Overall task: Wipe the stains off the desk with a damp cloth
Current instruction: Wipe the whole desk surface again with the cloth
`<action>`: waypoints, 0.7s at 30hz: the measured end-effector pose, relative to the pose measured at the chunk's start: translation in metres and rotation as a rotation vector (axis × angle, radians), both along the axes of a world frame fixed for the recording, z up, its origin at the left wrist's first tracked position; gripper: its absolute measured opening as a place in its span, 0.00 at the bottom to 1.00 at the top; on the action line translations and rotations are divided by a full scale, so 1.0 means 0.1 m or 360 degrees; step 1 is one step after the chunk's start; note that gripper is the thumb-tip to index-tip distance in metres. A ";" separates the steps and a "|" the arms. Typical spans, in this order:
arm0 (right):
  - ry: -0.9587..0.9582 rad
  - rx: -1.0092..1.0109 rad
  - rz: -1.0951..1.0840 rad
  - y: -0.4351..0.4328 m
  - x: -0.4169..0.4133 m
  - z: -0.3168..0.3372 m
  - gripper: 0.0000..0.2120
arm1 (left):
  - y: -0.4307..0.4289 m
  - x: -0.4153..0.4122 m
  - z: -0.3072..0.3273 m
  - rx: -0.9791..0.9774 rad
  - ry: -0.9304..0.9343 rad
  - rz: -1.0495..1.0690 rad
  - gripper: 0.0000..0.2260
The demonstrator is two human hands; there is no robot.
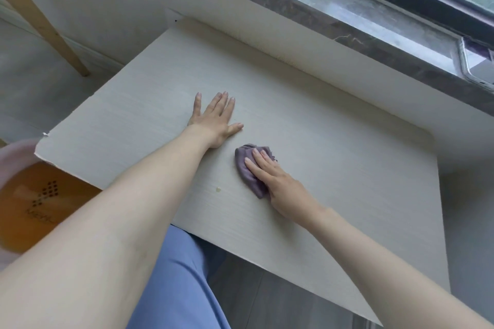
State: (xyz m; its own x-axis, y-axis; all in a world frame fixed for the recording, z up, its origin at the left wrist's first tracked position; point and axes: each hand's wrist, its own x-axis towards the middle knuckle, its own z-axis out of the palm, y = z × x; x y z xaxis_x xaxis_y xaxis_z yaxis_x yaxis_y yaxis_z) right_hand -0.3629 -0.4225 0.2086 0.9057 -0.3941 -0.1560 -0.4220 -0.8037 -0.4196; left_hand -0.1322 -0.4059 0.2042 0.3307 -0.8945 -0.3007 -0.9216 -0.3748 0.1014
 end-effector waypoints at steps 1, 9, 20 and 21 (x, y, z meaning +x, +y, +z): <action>0.0036 0.0005 0.0007 -0.07 -0.01 0.03 0.33 | -0.01 -0.01 0.00 -0.0014 0.0001 0.0001 0.31; -0.0118 0.0041 -0.0165 0.47 0.03 -0.06 0.27 | 0.00 -0.01 0.02 0.0002 0.0004 0.0008 0.31; -0.0035 -0.0027 -0.0468 0.47 0.28 -0.01 0.27 | 0.42 -0.32 0.21 -0.0147 -0.0121 0.0265 0.29; -0.0030 -0.0026 -0.0395 0.53 0.20 0.00 0.28 | 0.52 -0.28 0.21 -0.0130 -0.0113 0.0250 0.29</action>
